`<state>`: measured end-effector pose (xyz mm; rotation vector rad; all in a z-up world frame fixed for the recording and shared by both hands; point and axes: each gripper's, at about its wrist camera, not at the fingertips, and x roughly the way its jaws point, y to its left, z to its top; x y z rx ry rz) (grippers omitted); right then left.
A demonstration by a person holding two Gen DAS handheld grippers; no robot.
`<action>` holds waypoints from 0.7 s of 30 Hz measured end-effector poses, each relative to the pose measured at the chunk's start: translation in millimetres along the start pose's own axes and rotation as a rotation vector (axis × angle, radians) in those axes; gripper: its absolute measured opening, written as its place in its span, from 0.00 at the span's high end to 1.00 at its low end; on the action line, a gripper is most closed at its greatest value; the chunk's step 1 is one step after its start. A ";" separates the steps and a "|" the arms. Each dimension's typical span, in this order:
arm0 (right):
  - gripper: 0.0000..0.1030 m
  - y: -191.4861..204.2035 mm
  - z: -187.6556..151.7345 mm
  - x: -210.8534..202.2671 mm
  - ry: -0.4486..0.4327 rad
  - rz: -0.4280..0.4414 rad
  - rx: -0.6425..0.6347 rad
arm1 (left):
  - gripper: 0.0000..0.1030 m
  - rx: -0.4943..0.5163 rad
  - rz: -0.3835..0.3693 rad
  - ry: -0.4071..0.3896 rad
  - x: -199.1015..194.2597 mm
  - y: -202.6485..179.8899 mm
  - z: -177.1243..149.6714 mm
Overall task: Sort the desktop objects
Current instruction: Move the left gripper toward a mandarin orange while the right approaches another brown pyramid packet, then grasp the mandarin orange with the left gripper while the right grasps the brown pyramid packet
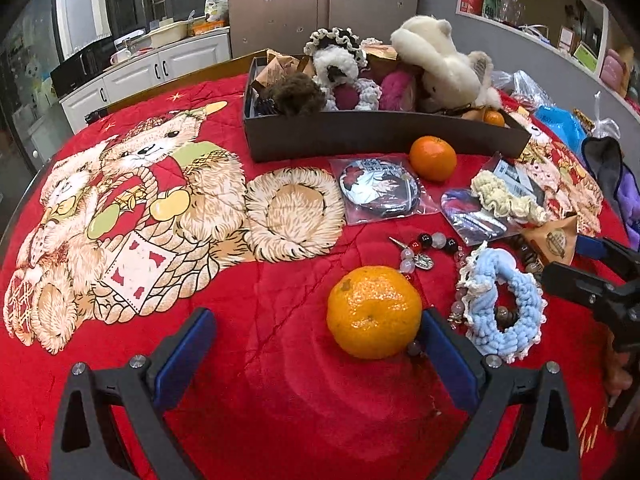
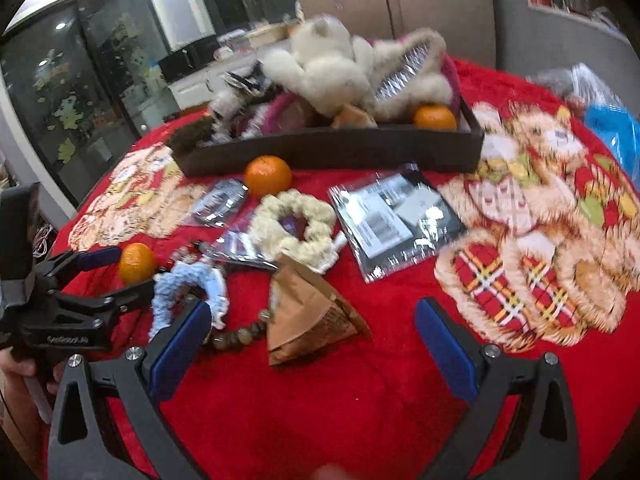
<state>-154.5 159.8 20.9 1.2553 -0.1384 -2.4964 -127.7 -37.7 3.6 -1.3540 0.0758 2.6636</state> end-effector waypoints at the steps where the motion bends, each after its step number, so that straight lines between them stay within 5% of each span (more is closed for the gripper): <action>1: 0.00 -1.6 -0.8 -1.3 -0.007 0.007 0.007 | 0.00 -0.003 -0.001 0.001 0.8 0.4 1.1; 16: 0.00 12.0 -2.8 6.5 0.024 -0.086 -0.058 | 0.03 0.000 0.007 -0.004 0.3 -1.0 3.4; 21: 0.26 18.0 -6.1 1.8 0.005 -0.146 -0.086 | 0.39 0.042 -0.016 -0.044 -6.8 -10.4 0.8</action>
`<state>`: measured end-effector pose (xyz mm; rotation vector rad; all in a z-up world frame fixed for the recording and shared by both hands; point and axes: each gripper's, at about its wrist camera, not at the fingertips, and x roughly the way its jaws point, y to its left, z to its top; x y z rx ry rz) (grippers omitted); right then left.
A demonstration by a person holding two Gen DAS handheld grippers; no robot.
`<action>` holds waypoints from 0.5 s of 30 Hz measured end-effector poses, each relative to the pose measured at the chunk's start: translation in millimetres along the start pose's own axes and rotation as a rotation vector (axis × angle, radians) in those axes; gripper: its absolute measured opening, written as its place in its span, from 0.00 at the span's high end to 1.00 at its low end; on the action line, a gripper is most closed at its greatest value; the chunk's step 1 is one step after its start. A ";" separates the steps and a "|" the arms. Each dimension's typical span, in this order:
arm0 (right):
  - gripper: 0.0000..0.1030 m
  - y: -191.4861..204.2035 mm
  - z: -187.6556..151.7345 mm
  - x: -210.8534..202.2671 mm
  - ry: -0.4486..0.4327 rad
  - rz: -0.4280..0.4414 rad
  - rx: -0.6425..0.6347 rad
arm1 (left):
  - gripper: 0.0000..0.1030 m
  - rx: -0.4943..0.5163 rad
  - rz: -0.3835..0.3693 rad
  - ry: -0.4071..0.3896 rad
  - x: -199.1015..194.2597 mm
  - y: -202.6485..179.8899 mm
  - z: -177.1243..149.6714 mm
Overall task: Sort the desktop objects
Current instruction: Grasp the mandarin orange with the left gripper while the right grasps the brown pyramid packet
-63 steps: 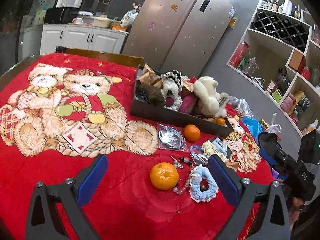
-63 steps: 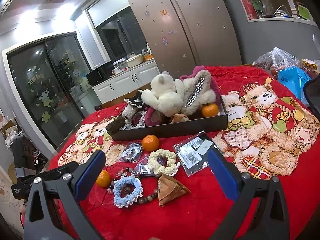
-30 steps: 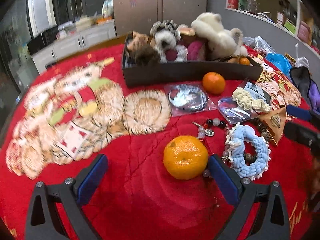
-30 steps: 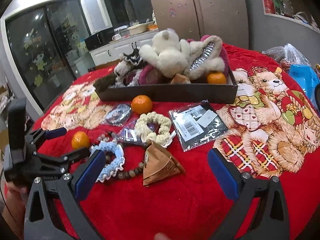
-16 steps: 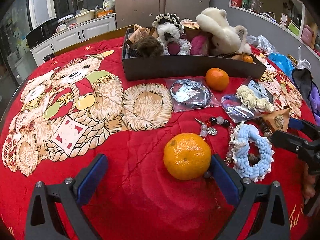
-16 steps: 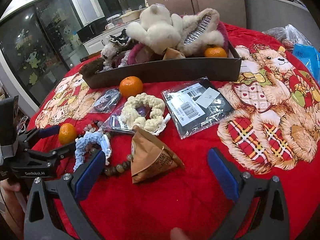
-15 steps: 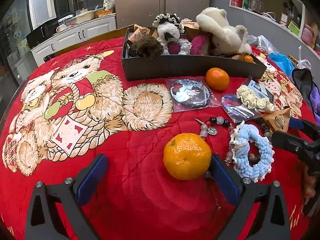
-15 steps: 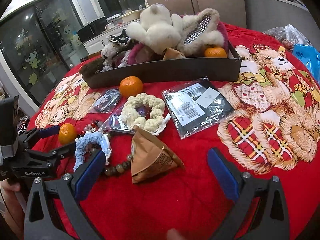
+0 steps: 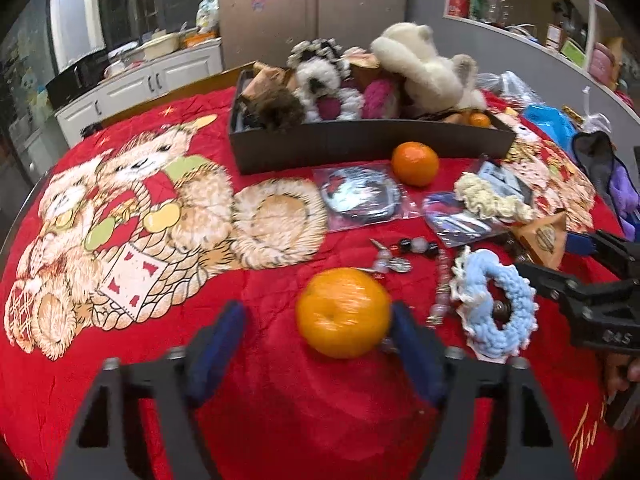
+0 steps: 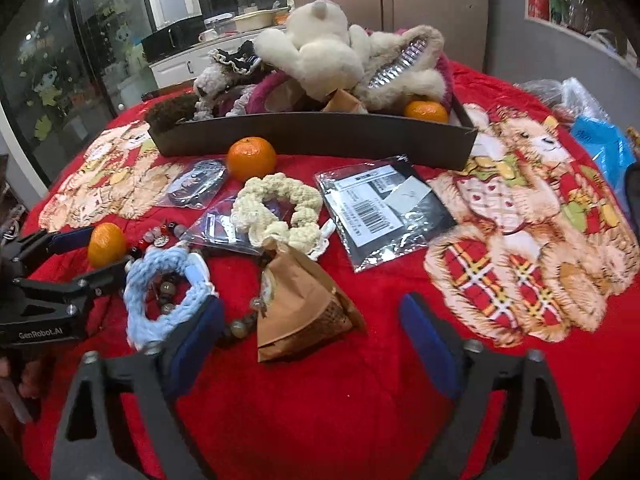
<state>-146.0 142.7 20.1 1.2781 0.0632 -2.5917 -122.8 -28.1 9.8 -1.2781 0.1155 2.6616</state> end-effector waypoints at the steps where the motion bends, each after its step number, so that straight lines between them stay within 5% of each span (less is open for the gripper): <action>1: 0.35 1.0 -0.6 -0.8 -0.003 -0.003 -0.005 | 0.42 0.007 0.003 -0.004 -1.0 -1.8 -0.2; 3: 0.45 2.3 -1.5 -2.9 -0.010 -0.017 -0.012 | 0.58 0.020 0.001 -0.013 -2.6 -4.4 -0.7; 4: 0.53 2.0 -1.7 -3.5 -0.012 -0.023 -0.010 | 0.58 0.021 0.007 -0.016 -3.1 -5.0 -0.9; 15: 0.55 -1.7 -3.5 -8.7 -0.019 -0.007 0.010 | 0.58 -0.002 0.015 -0.039 -7.5 -1.6 -2.5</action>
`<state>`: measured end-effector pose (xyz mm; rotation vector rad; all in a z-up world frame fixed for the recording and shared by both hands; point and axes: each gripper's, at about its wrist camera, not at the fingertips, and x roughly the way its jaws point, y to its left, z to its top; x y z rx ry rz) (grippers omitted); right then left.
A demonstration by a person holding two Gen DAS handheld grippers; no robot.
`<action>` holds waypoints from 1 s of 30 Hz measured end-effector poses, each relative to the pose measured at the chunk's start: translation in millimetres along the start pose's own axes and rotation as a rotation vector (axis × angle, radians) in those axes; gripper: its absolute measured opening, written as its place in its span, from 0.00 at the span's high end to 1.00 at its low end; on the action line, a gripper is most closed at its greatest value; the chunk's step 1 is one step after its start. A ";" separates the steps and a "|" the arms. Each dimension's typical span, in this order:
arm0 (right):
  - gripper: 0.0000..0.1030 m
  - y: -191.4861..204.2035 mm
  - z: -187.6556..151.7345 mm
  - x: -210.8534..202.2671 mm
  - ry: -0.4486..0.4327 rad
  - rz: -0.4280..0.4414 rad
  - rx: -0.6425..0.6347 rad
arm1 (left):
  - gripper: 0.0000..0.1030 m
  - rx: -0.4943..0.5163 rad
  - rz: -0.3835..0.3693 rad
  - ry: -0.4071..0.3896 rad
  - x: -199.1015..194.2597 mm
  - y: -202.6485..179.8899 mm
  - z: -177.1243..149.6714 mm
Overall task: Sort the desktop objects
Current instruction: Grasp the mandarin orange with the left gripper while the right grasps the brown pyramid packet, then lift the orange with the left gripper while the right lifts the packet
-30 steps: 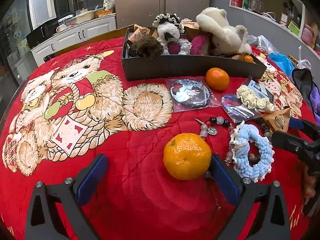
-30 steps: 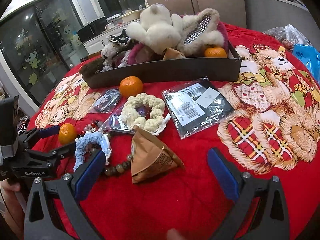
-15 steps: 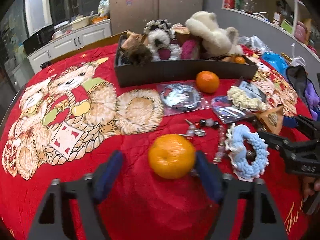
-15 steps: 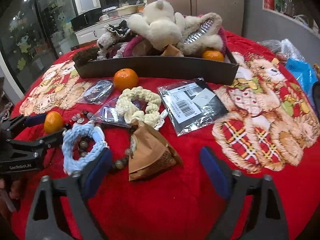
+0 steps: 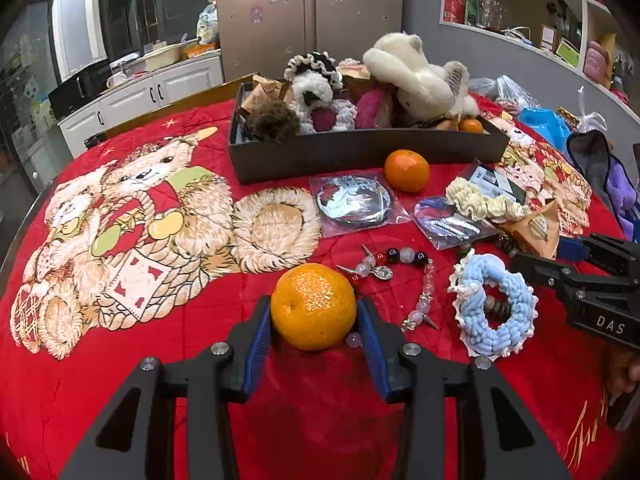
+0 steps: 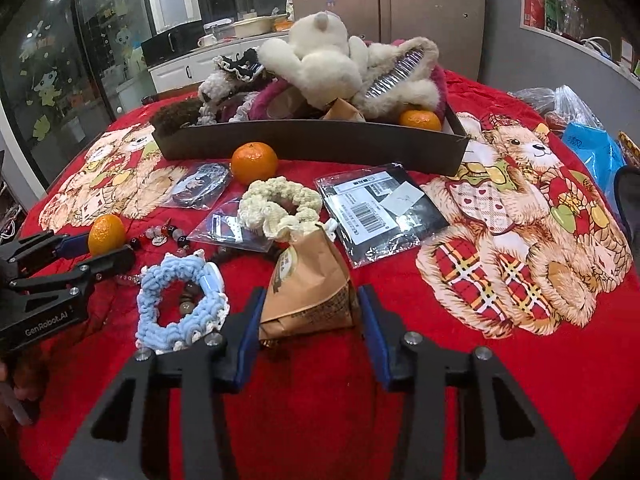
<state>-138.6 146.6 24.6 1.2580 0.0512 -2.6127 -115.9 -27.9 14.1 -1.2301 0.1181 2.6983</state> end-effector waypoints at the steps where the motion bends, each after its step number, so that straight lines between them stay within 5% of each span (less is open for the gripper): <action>1: 0.55 0.0 -0.1 -0.4 -0.001 0.001 0.000 | 0.58 -0.003 -0.001 -0.004 -0.9 0.8 0.1; 16: 0.59 -11.4 9.9 -32.9 -0.091 0.022 0.039 | 0.58 -0.050 0.005 -0.105 -21.3 10.8 -2.2; 30: 0.59 -17.7 14.9 -70.1 -0.189 0.129 0.051 | 0.58 -0.065 -0.017 -0.183 -48.7 10.3 0.3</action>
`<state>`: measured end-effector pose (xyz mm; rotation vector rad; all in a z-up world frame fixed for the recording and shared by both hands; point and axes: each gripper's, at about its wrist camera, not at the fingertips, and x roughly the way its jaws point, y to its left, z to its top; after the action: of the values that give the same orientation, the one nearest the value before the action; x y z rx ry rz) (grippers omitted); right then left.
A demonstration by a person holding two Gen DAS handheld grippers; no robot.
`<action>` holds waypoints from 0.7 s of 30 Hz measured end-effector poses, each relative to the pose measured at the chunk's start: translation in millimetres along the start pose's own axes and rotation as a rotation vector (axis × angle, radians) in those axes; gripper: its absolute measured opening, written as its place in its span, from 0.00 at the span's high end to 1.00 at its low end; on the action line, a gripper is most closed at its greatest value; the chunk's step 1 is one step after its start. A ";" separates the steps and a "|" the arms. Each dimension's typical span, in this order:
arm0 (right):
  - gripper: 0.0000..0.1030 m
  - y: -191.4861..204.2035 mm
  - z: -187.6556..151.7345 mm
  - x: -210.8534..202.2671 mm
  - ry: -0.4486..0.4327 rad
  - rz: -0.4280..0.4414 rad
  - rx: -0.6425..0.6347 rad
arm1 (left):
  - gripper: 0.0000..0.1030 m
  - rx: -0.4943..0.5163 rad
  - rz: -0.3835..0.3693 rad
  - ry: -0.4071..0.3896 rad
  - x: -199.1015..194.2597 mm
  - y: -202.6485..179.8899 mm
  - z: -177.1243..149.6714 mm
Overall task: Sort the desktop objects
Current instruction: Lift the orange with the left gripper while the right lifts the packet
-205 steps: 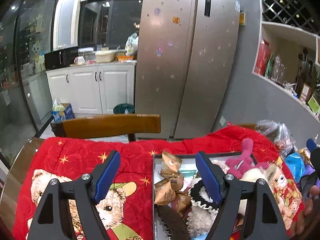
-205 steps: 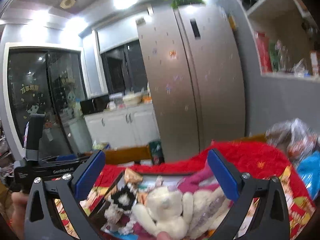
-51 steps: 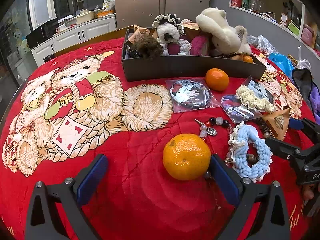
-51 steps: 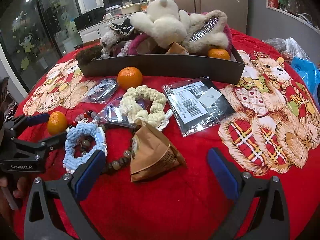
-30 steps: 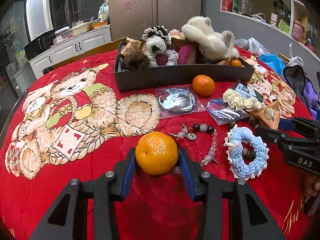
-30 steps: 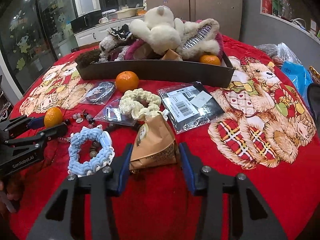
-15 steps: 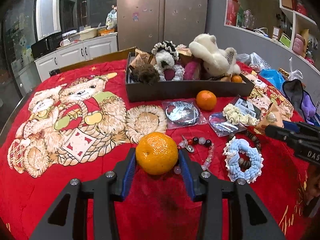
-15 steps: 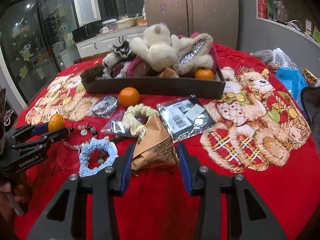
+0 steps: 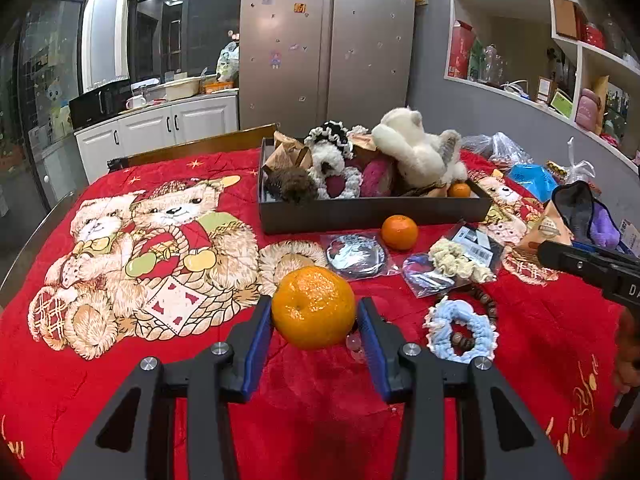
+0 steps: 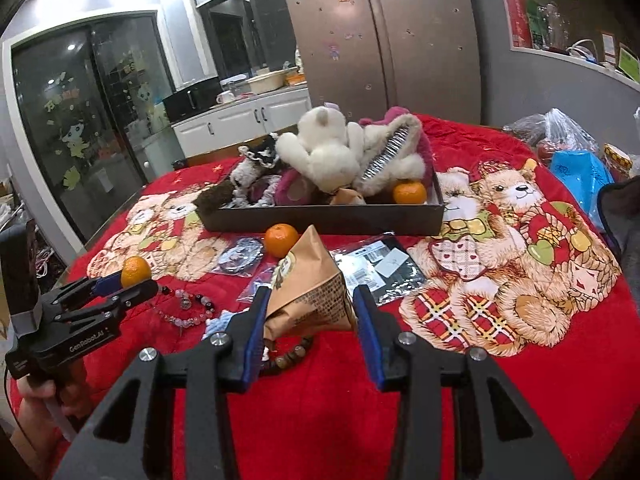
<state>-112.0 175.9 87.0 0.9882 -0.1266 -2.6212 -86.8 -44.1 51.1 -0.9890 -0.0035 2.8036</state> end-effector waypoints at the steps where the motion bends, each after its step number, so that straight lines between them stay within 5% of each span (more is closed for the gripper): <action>1: 0.59 1.0 -0.2 -0.3 -0.001 0.000 -0.003 | 0.58 0.002 0.004 -0.008 -1.7 -0.5 0.5; 21: 0.59 11.6 -2.6 -1.2 0.005 0.032 -0.030 | 0.61 -0.012 0.015 -0.042 -16.9 2.6 6.7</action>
<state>-106.2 165.5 88.1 0.9742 -0.1004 -2.5837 -78.4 -49.0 66.7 -0.9362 -0.0181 2.8406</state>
